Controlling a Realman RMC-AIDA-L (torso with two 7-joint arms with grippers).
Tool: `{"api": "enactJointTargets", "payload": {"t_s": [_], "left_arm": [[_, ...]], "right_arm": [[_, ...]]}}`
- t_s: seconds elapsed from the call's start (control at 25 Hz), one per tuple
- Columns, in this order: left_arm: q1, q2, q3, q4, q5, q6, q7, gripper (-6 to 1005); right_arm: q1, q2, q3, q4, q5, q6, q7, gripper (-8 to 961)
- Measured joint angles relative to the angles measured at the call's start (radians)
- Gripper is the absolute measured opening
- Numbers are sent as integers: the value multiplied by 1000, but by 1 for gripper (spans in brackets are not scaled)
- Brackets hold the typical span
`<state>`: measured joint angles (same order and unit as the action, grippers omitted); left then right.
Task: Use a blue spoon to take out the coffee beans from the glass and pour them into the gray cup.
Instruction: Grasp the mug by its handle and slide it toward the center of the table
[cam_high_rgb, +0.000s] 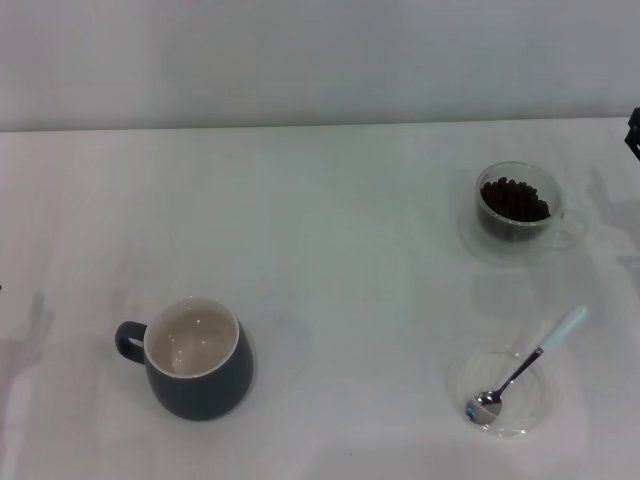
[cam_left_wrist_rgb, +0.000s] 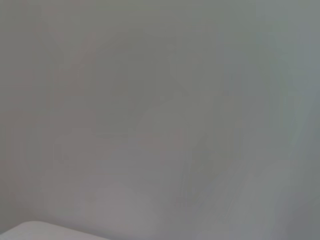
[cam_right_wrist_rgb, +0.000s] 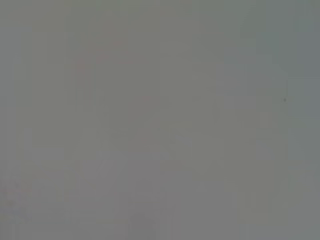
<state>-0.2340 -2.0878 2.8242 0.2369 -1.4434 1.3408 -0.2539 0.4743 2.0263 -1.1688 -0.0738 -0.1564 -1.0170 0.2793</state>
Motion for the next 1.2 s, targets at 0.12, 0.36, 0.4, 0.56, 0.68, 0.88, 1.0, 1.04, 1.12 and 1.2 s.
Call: {"api": "enactJointTargets", "payload": {"t_s": [0.12, 0.36, 0.4, 0.56, 0.68, 0.88, 1.0, 1.04, 1.12, 1.2], "left_arm": [[1, 0, 0, 3, 0, 0, 2, 887], [1, 0, -1, 3, 0, 0, 3, 886], [1, 0, -2, 3, 0, 0, 3, 886], [2, 0, -3, 2, 0, 0, 2, 885], [8, 0, -1, 2, 0, 0, 1, 885], [54, 0, 12, 2, 10, 40, 4, 884], [95, 3, 17, 3, 30, 73, 3, 884], [111, 4, 18, 3, 51, 84, 1, 884], [133, 6, 18, -3, 119, 108, 1, 883], [153, 8, 18, -20, 199, 139, 3, 883]], "right_arm": [[-3, 0, 0, -1, 0, 0, 0, 768], [-3, 0, 0, -1, 0, 0, 0, 768], [-3, 0, 0, -1, 0, 0, 1, 768], [-4, 0, 0, -1, 0, 0, 1, 768], [-5, 0, 0, 0, 0, 0, 2, 769], [-5, 0, 0, -1, 0, 0, 3, 769], [-5, 0, 1, -3, 2, 0, 3, 769], [-5, 0, 1, -5, 3, 0, 3, 769], [-5, -2, 4, -7, 5, 0, 3, 769], [-3, -3, 7, -7, 7, 0, 3, 769]]}}
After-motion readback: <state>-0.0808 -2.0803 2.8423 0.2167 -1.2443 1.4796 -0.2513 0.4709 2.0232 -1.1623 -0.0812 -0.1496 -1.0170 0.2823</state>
